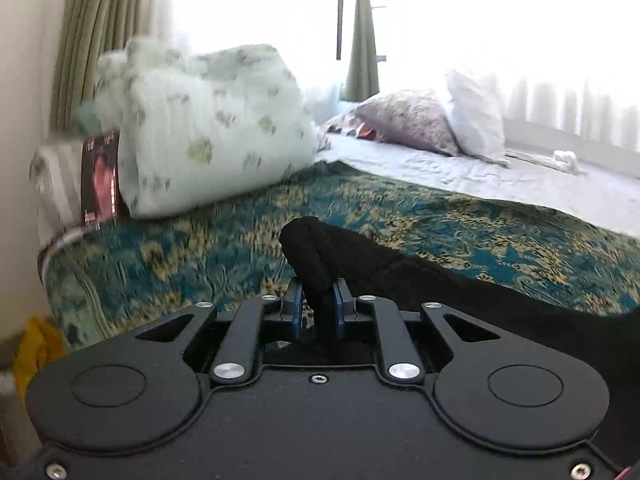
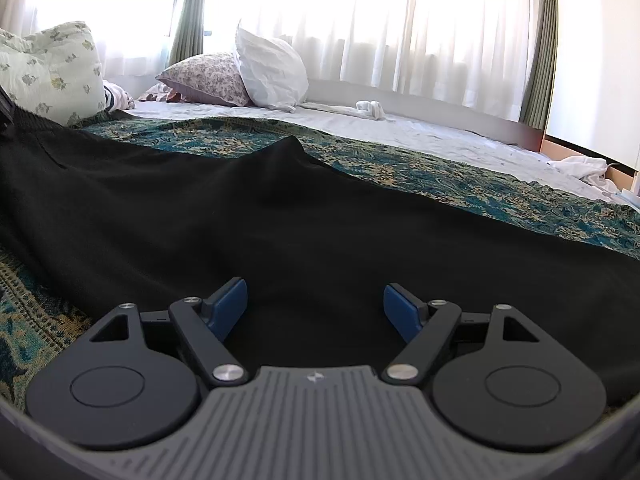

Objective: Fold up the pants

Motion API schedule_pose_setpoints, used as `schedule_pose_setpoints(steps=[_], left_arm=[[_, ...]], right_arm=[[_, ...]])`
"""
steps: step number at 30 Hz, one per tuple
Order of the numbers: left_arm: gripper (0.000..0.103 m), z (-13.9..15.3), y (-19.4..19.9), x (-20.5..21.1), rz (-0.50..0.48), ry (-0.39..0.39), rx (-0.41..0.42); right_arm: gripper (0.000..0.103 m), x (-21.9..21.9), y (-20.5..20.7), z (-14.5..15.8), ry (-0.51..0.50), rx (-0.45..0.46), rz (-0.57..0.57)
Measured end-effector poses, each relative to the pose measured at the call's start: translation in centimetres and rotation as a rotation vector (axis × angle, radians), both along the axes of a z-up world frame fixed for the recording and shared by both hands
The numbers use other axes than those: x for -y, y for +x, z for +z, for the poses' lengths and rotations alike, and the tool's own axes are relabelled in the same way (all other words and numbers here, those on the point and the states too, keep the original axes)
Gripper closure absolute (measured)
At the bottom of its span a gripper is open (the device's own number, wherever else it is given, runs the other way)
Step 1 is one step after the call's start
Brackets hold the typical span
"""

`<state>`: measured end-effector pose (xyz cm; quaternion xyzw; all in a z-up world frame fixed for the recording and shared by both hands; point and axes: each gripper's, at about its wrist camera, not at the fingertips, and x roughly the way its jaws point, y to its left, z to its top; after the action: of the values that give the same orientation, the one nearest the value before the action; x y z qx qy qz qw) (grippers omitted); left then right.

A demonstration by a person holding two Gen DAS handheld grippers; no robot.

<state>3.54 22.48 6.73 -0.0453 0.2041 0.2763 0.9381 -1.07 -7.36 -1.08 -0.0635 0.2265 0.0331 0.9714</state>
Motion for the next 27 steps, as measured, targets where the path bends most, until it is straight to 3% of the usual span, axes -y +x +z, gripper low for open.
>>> schedule_pose_setpoints(steps=[4,8,11,13,17,21,22,24,26,27], left_arm=[[0.087,-0.9,-0.2,-0.4,0.013,0.014,-0.041],[0.084,-3.7,0.8,-1.6,0.018,-0.021,-0.156],[0.084,-4.4,0.8,-0.5,0.01,0.078,-0.174],[0.083,-4.3,0.9,-0.2,0.013,0.092,-0.186],[0.082,-4.2,1.2,-0.6,0.021,0.046,-0.186],[0.075,-3.8,1.2,-0.4,0.032,0.035,-0.185],[0.071,-3.6,1.0,-0.4,0.034,0.018,-0.178],[0.032,-3.0,0.7,-0.1,0.059,0.0,-0.167],[0.011,-2.2,0.2,0.5,0.104,0.013,-0.138],[0.01,-1.8,-0.1,0.9,0.113,0.026,-0.119]], right_arm=[[0.018,0.0,0.1,0.0,0.003,-0.003,0.0],[0.017,0.2,0.2,0.0,0.008,-0.007,0.003],[0.017,0.5,0.1,0.2,0.016,-0.014,0.011],[0.015,1.2,-0.1,0.3,0.006,-0.008,-0.013],[0.011,5.0,-0.5,0.3,0.025,-0.022,-0.07],[0.009,10.8,-0.7,0.5,0.003,-0.04,-0.22],[0.009,12.4,-0.7,0.6,0.013,-0.051,-0.274],[0.009,14.7,-0.8,1.3,-0.006,-0.051,-0.415],[0.012,15.3,-1.6,2.2,-0.029,0.014,-0.488],[0.011,14.8,-2.0,2.7,-0.025,0.05,-0.455]])
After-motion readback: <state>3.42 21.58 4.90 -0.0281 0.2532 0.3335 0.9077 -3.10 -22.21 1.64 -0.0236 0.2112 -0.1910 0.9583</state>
